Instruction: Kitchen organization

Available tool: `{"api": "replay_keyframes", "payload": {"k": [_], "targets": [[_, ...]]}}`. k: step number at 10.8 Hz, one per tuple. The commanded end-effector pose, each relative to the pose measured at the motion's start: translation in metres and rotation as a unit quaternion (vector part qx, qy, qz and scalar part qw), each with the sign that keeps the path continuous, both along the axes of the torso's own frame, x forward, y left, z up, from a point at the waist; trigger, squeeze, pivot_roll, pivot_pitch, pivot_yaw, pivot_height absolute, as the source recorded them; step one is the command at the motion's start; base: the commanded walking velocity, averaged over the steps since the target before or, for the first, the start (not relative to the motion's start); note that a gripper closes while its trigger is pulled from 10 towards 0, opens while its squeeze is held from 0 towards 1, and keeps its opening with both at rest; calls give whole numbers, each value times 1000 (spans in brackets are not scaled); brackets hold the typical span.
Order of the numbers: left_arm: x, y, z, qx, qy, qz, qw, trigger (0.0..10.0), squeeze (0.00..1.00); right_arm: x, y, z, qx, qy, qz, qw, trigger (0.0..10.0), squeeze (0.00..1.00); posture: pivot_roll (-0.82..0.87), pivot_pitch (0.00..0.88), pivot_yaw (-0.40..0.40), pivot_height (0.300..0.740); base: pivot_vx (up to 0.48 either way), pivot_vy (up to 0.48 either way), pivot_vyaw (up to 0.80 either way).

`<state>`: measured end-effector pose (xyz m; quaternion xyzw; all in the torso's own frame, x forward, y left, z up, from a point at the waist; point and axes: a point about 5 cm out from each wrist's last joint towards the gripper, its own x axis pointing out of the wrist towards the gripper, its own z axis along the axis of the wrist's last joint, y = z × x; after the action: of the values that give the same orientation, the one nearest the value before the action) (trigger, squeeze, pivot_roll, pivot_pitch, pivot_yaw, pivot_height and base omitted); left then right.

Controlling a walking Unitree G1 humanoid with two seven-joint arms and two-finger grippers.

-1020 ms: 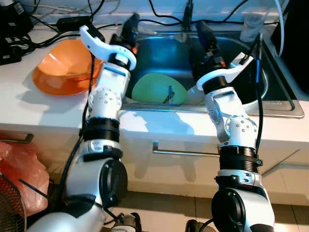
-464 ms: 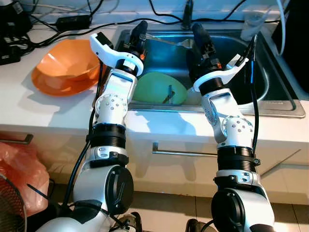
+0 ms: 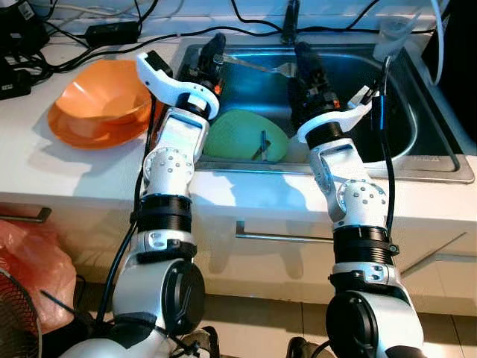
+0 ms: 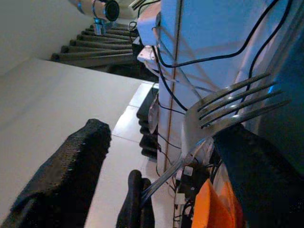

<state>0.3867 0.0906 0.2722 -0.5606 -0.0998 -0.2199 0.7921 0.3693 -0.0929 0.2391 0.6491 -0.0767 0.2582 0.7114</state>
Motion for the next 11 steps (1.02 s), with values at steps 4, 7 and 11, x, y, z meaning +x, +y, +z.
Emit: {"api": "replay_keyframes", "payload": {"k": [4, 7, 11], "targets": [[-13, -21, -13, -10, 24, -29, 999, 0, 0, -5, 37, -14, 35, 21, 40, 998, 10000, 0, 17, 136, 98, 740, 0, 0, 0], [-18, -29, -15, -14, 29, -43, 999, 0, 0, -2, 36, -15, 31, 21, 37, 999, 10000, 0, 18, 136, 97, 740, 0, 0, 0], [-25, -32, -22, -13, 41, -54, 998, 0, 0, 3, 34, -12, 25, 12, 31, 999, 10000, 0, 24, 138, 95, 740, 0, 0, 0]]}}
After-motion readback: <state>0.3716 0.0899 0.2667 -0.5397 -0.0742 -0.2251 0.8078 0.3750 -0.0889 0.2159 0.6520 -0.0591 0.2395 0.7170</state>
